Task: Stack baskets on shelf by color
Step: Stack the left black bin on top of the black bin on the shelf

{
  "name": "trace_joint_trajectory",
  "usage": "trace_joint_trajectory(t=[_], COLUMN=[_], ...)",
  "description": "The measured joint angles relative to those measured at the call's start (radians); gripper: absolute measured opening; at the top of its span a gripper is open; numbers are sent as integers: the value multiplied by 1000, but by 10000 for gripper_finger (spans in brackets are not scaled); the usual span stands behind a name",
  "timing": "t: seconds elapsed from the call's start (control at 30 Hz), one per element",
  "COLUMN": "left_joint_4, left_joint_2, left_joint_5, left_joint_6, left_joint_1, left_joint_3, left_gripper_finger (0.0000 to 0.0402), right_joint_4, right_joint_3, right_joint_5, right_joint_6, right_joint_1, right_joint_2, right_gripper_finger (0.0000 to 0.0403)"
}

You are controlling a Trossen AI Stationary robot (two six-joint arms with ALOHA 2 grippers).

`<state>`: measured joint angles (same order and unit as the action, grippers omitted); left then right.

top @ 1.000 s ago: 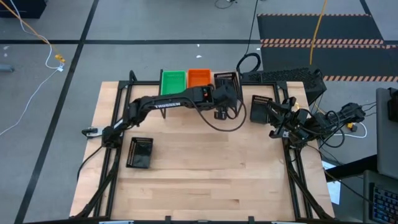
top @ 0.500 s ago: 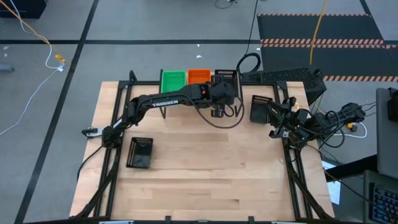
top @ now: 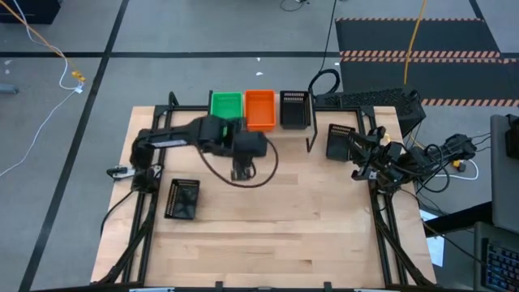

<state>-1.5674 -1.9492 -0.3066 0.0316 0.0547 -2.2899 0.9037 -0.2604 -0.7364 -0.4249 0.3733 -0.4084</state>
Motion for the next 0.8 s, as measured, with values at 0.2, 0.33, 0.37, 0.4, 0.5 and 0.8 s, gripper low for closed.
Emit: trace_joint_trajectory(t=[0.2, 0.33, 0.37, 0.4, 0.5, 0.8], left_joint_4=[2, 63, 57, 41, 73, 361], left_joint_2=[143, 219, 237, 248, 276, 352], left_joint_5=[173, 178, 183, 190, 194, 376], left_joint_6=[215, 393, 445, 494, 585, 633], left_joint_1=[168, 282, 314, 342, 421, 566], left_joint_3=[356, 649, 715, 773, 939, 1196], left_gripper_finger=[209, 209, 209, 209, 209, 209], right_joint_4=[-23, -19, -19, -17, -12, 29], right_joint_3=[0, 0, 0, 0, 0, 0], right_joint_5=[9, 13, 11, 8, 6, 4], right_joint_6=[48, 58, 59, 57, 42, -23], right_joint_1=[2, 2, 2, 2, 2, 2], right_joint_2=[0, -2, -2, -2, -2, -2], right_gripper_finger=[123, 123, 123, 123, 123, 123])
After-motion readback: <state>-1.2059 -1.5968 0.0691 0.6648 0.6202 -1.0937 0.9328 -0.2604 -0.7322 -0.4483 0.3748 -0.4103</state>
